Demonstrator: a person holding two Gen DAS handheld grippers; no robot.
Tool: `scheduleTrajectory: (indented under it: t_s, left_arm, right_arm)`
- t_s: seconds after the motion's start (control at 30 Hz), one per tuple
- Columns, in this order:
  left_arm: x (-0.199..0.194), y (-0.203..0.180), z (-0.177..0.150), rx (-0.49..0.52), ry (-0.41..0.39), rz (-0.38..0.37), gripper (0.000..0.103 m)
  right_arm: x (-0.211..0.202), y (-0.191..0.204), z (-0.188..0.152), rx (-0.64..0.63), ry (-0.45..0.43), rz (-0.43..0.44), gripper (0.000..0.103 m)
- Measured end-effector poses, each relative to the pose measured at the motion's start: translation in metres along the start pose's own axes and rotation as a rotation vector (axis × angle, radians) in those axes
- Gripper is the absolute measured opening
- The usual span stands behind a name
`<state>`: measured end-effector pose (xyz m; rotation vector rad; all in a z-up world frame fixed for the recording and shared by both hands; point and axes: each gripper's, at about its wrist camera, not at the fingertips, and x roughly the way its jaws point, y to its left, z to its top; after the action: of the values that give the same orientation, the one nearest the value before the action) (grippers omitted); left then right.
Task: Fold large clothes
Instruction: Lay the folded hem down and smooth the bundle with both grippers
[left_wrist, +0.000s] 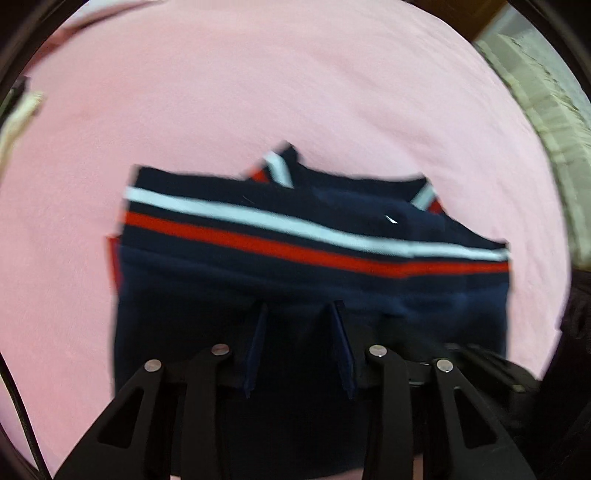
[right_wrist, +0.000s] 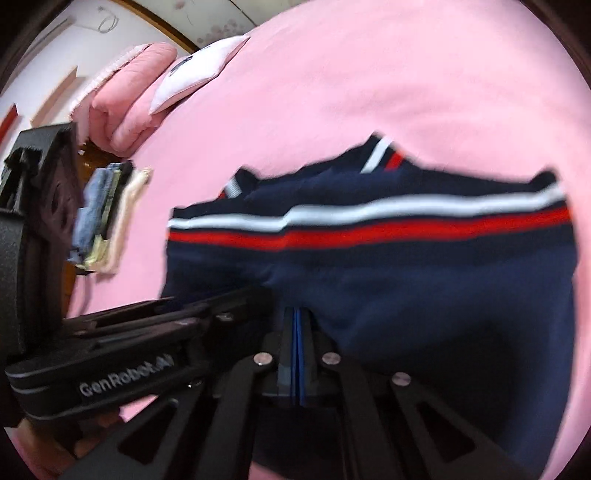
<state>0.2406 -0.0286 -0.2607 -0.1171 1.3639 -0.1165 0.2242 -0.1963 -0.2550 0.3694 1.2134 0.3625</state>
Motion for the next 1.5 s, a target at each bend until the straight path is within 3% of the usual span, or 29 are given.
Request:
scheduleTrajectory:
  t_s: [0.17,0.27,0.33,0.37,0.4,0.43,0.47,0.53,0.6,0.7,0.8,0.9,1.0,1.13,1.2,1.27,1.4,1.47,1.5]
  left_arm:
    - [0.002,0.011,-0.001,-0.017,-0.024,0.023,0.028]
    - [-0.004,0.015,-0.005,-0.005,-0.058,0.051,0.028]
    - [-0.010,0.018,-0.006,-0.018,-0.084,0.083,0.029]
    - [-0.012,0.021,-0.007,-0.028,-0.094,0.165,0.031]
    - [-0.014,0.025,-0.007,-0.038,-0.113,0.332,0.034]
    - [-0.015,0.030,-0.007,-0.042,-0.121,0.399,0.044]
    - [-0.017,0.039,-0.008,-0.058,-0.118,0.401,0.048]
    - [-0.020,0.058,-0.010,-0.141,-0.087,0.286,0.048]
    - [-0.026,0.074,-0.018,-0.228,-0.057,0.161,0.048]
    - [-0.033,0.073,-0.033,-0.236,-0.035,0.095,0.048]
    - [-0.036,0.054,-0.055,-0.222,0.024,-0.057,0.048]
    - [-0.032,0.035,-0.073,-0.198,0.069,-0.147,0.048]
    - [-0.024,0.023,-0.079,-0.166,0.095,-0.127,0.048]
    - [-0.012,0.014,-0.078,-0.151,0.127,-0.064,0.048]
    - [-0.008,0.027,-0.083,-0.133,0.132,-0.024,0.042]
    - [-0.008,0.033,-0.085,-0.114,0.128,0.001,0.029]
    - [-0.013,0.047,-0.095,-0.117,0.106,-0.013,0.021]
    - [-0.014,0.058,-0.095,-0.114,0.099,0.043,0.024]
    - [-0.015,0.062,-0.098,-0.099,0.092,0.135,0.024]
  right_arm:
    - [-0.015,-0.035,0.006,0.051,-0.023,-0.074,0.000]
    - [-0.040,-0.059,0.001,0.061,-0.074,-0.187,0.000]
    - [-0.059,-0.077,-0.004,0.077,-0.100,-0.307,0.000]
    - [-0.064,-0.082,-0.005,0.086,-0.105,-0.316,0.000]
    - [-0.075,-0.088,-0.007,0.098,-0.122,-0.397,0.000]
    - [-0.080,-0.091,-0.009,0.097,-0.130,-0.455,0.000]
    - [-0.089,-0.095,-0.010,0.087,-0.137,-0.486,0.000]
    - [-0.104,-0.098,-0.013,0.116,-0.167,-0.433,0.000]
    - [-0.115,-0.096,-0.016,0.164,-0.192,-0.320,0.000]
    - [-0.119,-0.079,-0.022,0.203,-0.200,-0.094,0.000]
    - [-0.097,-0.049,-0.031,0.219,-0.140,0.097,0.000]
    - [-0.056,-0.006,-0.040,0.202,-0.033,0.194,0.000]
    - [-0.022,0.028,-0.048,0.165,0.029,0.183,0.000]
    - [-0.001,0.037,-0.054,0.139,0.083,0.121,0.000]
    - [-0.002,0.030,-0.054,0.140,0.088,0.085,0.000]
    - [-0.010,0.022,-0.053,0.114,0.079,0.017,0.000]
    - [-0.034,-0.013,-0.057,0.130,0.071,0.059,0.000]
    - [-0.042,-0.017,-0.059,0.127,0.064,0.079,0.000]
    - [-0.048,-0.021,-0.060,0.117,0.060,0.052,0.000]
